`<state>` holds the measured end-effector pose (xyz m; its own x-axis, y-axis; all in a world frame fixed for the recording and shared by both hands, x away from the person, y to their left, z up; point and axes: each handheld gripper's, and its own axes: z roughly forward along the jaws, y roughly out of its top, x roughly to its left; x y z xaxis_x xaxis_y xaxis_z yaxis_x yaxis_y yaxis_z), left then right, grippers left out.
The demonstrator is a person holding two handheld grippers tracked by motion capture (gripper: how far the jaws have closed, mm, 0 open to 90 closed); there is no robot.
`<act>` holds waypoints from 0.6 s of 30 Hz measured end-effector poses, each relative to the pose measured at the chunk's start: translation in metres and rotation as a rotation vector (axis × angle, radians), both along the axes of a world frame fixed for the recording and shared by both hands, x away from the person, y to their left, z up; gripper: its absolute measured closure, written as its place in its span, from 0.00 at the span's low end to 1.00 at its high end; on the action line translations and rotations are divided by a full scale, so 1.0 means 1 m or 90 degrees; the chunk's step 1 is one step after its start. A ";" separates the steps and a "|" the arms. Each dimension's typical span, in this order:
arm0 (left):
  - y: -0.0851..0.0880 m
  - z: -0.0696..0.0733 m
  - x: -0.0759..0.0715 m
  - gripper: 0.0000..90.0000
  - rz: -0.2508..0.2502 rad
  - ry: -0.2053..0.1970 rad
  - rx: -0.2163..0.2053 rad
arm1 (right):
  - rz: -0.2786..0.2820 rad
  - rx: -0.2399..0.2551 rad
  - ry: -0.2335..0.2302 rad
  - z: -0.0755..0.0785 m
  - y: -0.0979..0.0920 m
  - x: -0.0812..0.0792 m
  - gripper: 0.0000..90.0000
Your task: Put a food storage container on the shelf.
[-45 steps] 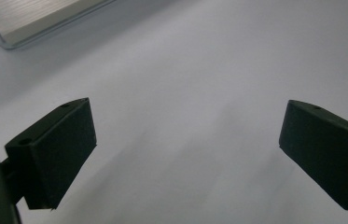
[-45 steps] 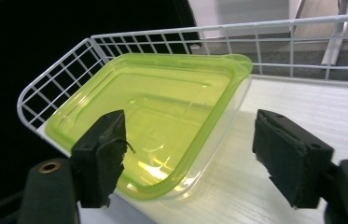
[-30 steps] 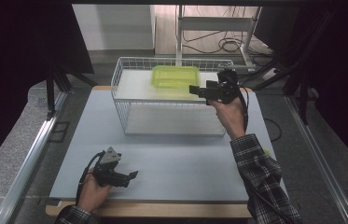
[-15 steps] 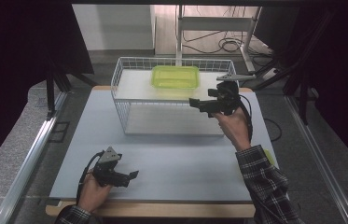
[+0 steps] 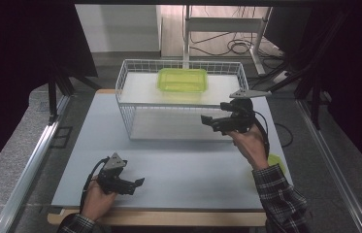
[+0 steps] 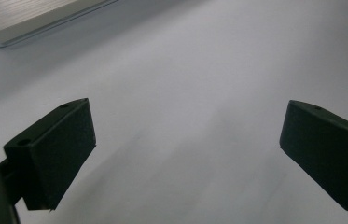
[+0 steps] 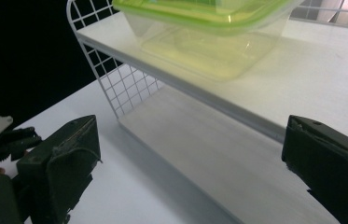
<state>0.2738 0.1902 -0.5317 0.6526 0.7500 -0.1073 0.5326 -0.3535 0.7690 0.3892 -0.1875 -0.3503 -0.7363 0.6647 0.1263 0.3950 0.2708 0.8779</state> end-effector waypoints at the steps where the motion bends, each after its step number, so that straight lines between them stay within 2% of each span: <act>1: 0.000 0.000 0.000 0.04 0.000 0.000 -0.001 | 0.001 -0.004 -0.002 -0.002 -0.001 -0.002 0.05; 3: 0.000 0.000 0.000 0.04 0.000 0.000 -0.001 | 0.002 -0.014 -0.006 -0.005 -0.003 -0.005 0.05; 9: 0.000 0.000 0.000 0.04 0.000 0.000 0.000 | 0.011 -0.016 -0.009 -0.014 -0.010 -0.014 0.03; 18: -0.002 0.000 0.000 0.04 -0.002 -0.002 0.005 | 0.011 -0.044 -0.017 -0.029 -0.018 -0.031 0.03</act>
<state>0.2733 0.1886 -0.5315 0.6555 0.7486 -0.0995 0.5294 -0.3616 0.7675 0.3583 -0.2054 -0.3795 -0.7501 0.6586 0.0599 0.3659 0.3379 0.8671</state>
